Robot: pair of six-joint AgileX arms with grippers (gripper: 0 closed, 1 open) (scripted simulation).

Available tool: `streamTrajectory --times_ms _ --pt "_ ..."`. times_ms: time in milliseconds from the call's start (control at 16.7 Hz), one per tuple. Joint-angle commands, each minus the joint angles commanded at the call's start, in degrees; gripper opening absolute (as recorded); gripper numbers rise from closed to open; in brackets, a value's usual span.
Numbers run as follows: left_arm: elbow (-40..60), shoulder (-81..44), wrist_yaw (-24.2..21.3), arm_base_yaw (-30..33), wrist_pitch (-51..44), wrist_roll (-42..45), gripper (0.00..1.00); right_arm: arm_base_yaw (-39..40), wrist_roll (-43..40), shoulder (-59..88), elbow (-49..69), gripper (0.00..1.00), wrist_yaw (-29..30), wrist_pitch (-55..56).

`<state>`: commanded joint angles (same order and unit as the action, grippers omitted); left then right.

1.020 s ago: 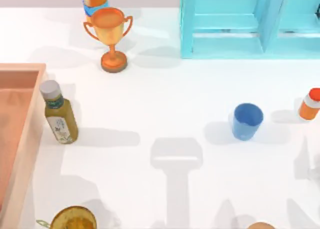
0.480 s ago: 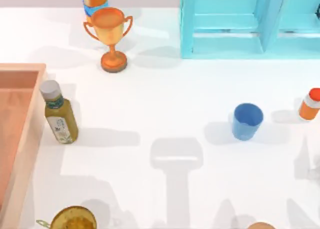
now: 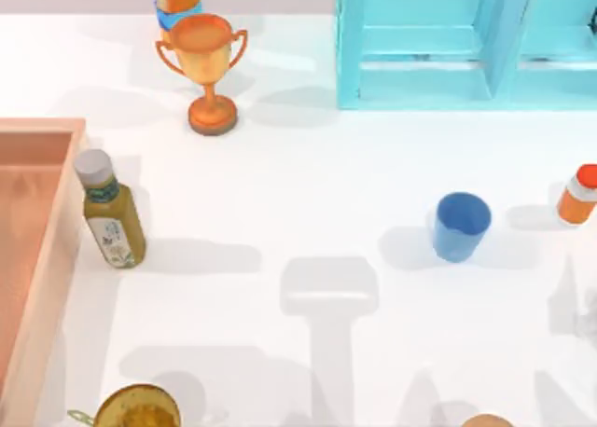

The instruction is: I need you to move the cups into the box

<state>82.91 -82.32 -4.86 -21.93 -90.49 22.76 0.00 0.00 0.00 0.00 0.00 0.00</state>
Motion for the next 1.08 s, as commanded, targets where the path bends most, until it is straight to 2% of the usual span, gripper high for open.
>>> streamTrajectory --times_ms 300,480,720,1080 --pt "0.6 -0.6 0.2 0.5 0.1 -0.7 1.0 0.0 0.0 0.0 0.0 1.0 0.0 0.0" --pt "6.0 -6.1 1.9 5.9 -0.5 -6.0 1.0 0.0 0.0 0.0 0.0 1.0 0.0 0.0" --pt "21.2 -20.9 5.6 21.3 -0.8 -20.4 1.0 0.0 0.0 0.0 0.0 1.0 0.0 0.0" --pt "49.5 -46.2 12.0 53.2 1.5 -50.4 1.0 0.0 0.0 0.0 0.0 1.0 0.0 0.0"
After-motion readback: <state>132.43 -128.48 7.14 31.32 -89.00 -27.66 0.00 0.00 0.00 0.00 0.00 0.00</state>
